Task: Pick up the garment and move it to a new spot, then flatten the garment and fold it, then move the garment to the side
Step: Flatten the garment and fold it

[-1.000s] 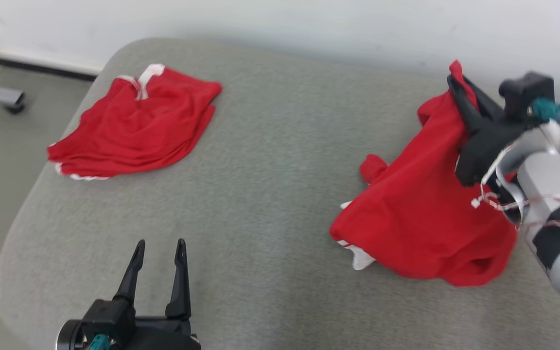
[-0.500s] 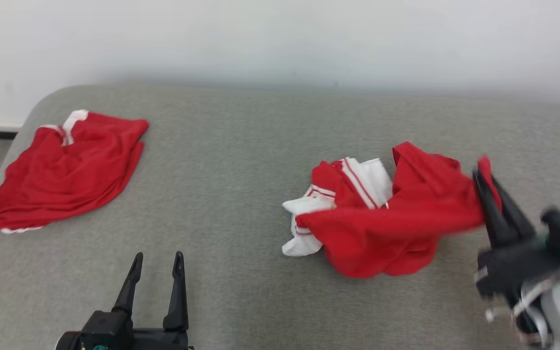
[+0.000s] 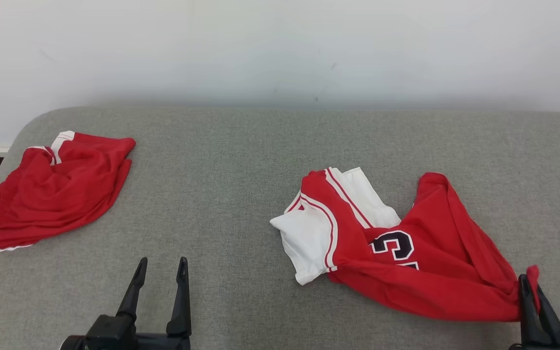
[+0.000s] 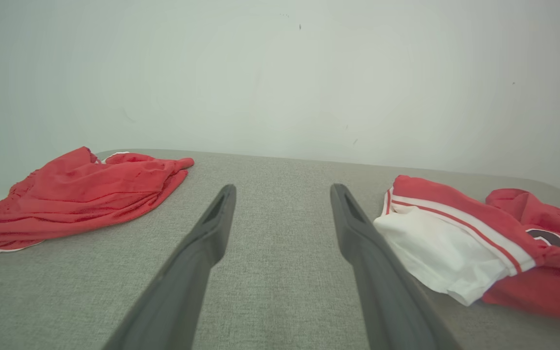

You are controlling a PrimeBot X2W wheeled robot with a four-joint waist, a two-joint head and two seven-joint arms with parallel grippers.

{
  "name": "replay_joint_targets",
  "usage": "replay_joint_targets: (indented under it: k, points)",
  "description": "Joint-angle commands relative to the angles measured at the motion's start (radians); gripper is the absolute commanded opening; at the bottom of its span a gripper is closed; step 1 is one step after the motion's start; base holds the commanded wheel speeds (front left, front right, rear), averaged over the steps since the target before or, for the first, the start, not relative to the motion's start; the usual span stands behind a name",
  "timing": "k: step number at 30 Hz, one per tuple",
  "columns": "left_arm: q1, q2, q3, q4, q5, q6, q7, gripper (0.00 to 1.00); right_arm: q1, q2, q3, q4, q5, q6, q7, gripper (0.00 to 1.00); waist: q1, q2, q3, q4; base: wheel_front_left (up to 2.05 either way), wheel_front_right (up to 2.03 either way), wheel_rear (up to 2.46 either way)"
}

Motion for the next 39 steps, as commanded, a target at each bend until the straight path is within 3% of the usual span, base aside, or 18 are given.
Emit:
replay_joint_targets:
  k: [1, 11, 20, 29, 39]
  points:
    - [0.016, 0.0, 0.001, 0.001, 0.003, -0.006, -0.003, 1.0, 0.012, 0.016, -0.023, -0.003, -0.009, -0.003, 0.0, 1.0, 0.0001, 0.0001, 0.0, 0.005, 0.0, 0.0, 0.0]
    - [0.028, 0.0, 0.017, 0.002, 0.007, -0.004, -0.003, 1.0, -0.003, 0.051, -0.072, -0.11, -0.042, -0.003, 0.0, 1.0, 0.0001, 0.0001, -0.01, 0.0, 0.0, 0.0, 0.0]
    - [0.047, 0.0, 0.042, 0.001, 0.018, -0.007, -0.003, 1.0, 0.028, 0.089, -0.048, -0.208, -0.065, -0.003, 0.0, 1.0, 0.0001, 0.0001, -0.038, -0.016, 0.0, 0.0, 0.0]
    - [-0.023, 0.031, 0.059, 0.019, 0.063, -0.041, -0.003, 1.0, 0.029, 0.108, 0.004, -0.209, -0.058, -0.003, 0.0, 1.0, 0.0001, 0.0001, -0.019, -0.067, 0.0, 0.0, 0.0]
    - [-0.261, 0.106, -0.089, 0.226, 0.03, -0.078, 0.009, 1.0, -0.017, 0.127, 0.063, -0.159, -0.051, -0.003, 0.0, 1.0, 0.0001, 0.0001, 0.053, -0.172, 0.0, 0.0, 0.0]
